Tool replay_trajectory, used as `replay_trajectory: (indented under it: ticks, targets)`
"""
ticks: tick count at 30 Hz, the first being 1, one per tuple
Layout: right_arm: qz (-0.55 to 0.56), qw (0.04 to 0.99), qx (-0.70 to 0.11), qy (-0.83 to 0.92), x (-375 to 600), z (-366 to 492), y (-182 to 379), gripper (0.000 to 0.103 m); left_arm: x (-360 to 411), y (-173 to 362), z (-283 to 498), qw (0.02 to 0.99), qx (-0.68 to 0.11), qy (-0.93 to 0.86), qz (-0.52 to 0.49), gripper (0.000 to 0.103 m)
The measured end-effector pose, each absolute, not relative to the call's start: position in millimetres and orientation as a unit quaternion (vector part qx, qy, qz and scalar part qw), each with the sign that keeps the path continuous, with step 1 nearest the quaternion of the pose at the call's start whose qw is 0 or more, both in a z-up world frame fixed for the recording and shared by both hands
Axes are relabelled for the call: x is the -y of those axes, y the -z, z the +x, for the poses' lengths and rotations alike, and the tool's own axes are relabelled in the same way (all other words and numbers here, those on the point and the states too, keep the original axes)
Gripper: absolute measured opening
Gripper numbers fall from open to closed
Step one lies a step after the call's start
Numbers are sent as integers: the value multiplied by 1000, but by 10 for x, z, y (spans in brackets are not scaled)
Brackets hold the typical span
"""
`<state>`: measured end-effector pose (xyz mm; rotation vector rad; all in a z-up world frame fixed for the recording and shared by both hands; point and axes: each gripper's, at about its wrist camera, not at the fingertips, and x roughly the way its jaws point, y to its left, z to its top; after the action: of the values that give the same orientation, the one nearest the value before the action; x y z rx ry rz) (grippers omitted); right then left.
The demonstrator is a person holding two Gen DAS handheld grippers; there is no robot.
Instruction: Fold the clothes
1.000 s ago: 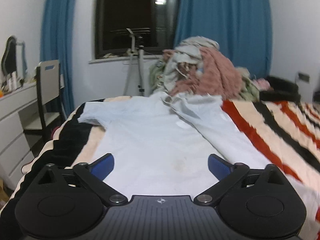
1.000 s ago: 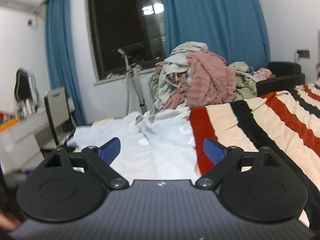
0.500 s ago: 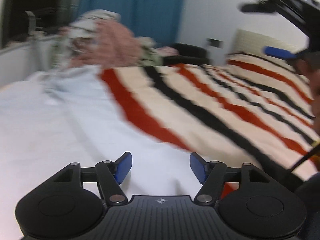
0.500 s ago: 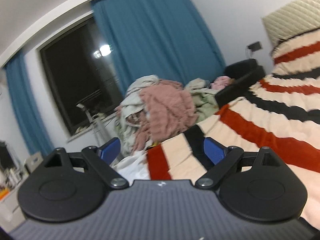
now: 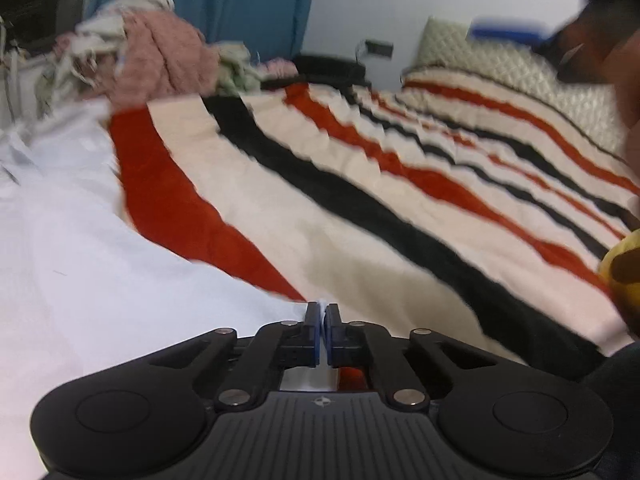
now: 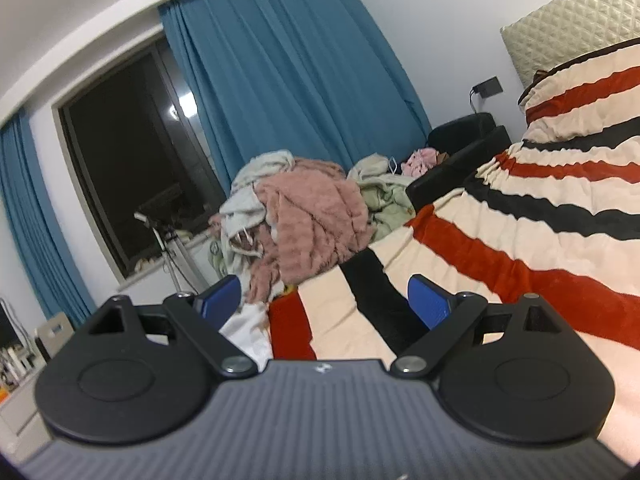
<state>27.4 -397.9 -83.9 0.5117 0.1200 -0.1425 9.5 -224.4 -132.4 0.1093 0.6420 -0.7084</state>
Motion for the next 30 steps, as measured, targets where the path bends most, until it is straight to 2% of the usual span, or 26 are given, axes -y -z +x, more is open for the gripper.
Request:
replay_trajectory:
  ticks: [9,14,19,23,25,27,29,30]
  targets:
    - [236,969,-54,47,3724,188,743,92,562,404,-393,913,-297,255,-113,2]
    - [212,975,-68,19,3432,207,736,92,-131,554,-626,893,-365,179,-192,2]
    - [174,979,-104,-6,3109,296,796,92,-282,890,-577,873,-447,96,-170,1]
    - [144,982,-123,-26,2893,319,833,92,-214,844,-528,880,-449,90,-125,3]
    - [133,982,-130,-34,2815,320,848,92,-161,796,-508,884,-444,91,-114,13]
    - [127,982,-135,-41,2761,315,854,92,-111,759,-523,888,-437,96,-104,40]
    - [125,981,-137,-46,2724,311,861,92,-54,696,-569,898,-418,104,-90,50]
    - [126,981,-138,-48,2708,310,865,92,-36,635,-582,903,-407,107,-84,60]
